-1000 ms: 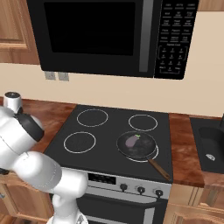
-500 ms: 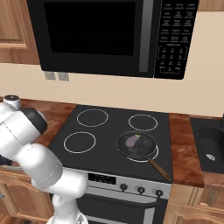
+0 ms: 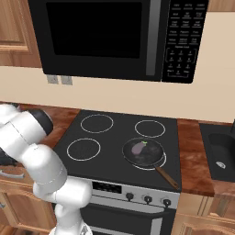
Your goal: Put the squash and eggplant in the pan. Then turn on the front right burner and set the heat to medium.
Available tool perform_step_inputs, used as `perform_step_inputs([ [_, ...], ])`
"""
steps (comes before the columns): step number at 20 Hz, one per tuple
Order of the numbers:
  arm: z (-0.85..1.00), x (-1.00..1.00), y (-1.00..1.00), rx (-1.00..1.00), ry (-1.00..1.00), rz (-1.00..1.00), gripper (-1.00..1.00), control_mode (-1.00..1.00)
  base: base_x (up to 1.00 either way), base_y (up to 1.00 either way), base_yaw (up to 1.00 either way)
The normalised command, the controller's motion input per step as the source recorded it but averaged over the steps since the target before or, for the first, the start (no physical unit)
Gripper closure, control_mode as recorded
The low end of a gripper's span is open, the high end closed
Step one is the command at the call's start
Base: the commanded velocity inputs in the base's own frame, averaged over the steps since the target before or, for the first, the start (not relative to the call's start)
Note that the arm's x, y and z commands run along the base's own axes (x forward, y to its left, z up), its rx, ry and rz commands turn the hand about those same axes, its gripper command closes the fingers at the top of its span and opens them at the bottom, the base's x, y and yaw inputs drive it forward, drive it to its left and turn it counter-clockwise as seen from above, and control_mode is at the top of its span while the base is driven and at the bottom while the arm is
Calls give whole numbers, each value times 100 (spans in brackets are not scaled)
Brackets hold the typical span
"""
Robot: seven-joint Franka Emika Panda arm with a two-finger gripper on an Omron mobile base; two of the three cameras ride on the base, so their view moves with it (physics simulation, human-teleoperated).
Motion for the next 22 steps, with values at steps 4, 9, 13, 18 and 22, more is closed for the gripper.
perform_step_inputs([
  [4, -15, 0, 4, 0, 0, 0, -100, -100, 0, 0, 0],
  [9, -16, 0, 1, 0, 0, 0, -100, -100, 0, 0, 0],
  [13, -16, 0, 0, 0, 0, 0, -100, -100, 0, 0, 0],
  [18, -15, 0, 6, 0, 0, 0, -100, -100, 0, 0, 0],
  [22, -15, 0, 9, 0, 0, 0, -100, -100, 0, 0, 0],
])
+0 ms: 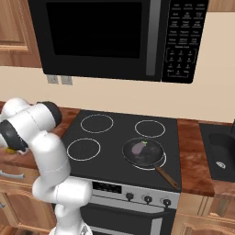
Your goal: Put the squash and eggplant in the pan. Then turn on the front right burner and set the heat to medium.
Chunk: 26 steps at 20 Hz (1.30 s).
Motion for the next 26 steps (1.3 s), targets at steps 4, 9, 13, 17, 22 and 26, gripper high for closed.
perform_step_inputs([
  [4, -17, 0, 16, 0, 0, 0, -100, -100, 0, 0, 0],
  [9, -20, 3, 25, -2, 4, 0, 100, -100, 0, 0, 0],
  [13, -11, 1, 9, 0, 3, 0, 100, -100, 0, 0, 0],
  [17, 0, -8, -8, 0, -4, 0, 100, -100, 0, 0, 0],
  [22, 11, -4, -32, -7, -27, -6, 100, -100, 0, 0, 0],
  [26, 44, -10, -51, -9, -37, -2, 100, -100, 0, 0, 0],
])
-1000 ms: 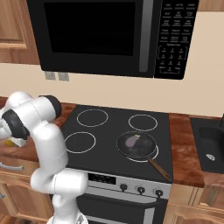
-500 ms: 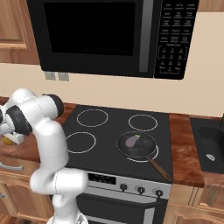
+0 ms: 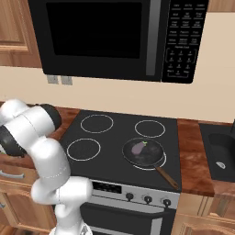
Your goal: Put the squash and eggplant in the pan. Then turn on the front right burner and set the heat to medium.
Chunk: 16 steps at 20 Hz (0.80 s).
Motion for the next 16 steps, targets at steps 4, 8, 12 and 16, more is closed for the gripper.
perform_step_inputs([
  [4, 81, -4, -55, -8, -29, -2, 100, -100, 0, 0, 0],
  [8, 97, -11, -47, -6, -12, -6, 100, -100, 0, 0, 0],
  [12, 84, -23, -53, -7, -2, -9, 100, -100, 0, 0, 0],
  [16, 58, -24, -59, -6, 0, -12, 100, -100, 0, 0, 0],
])
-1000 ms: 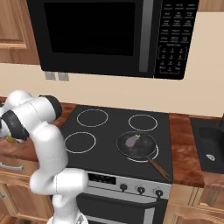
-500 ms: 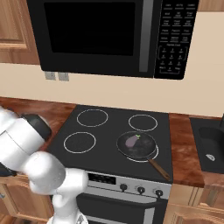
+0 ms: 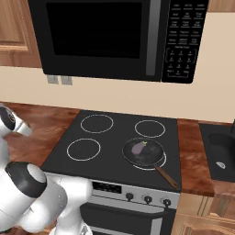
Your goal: Put the squash and eggplant in the pan. Then turn on the front right burner and set the heat to medium.
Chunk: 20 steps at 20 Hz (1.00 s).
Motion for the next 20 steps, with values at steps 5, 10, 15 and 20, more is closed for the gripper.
perform_step_inputs([
  [5, 33, -22, -73, -1, 4, -15, 100, -100, 0, 0, 0],
  [10, 18, -18, -82, 0, 6, -19, 100, -100, 0, 0, 0],
  [15, 2, -14, -84, 0, 6, -21, 100, -100, 0, 0, 0],
  [20, 0, -18, -83, 2, 1, -14, 100, -100, 0, 0, 0],
])
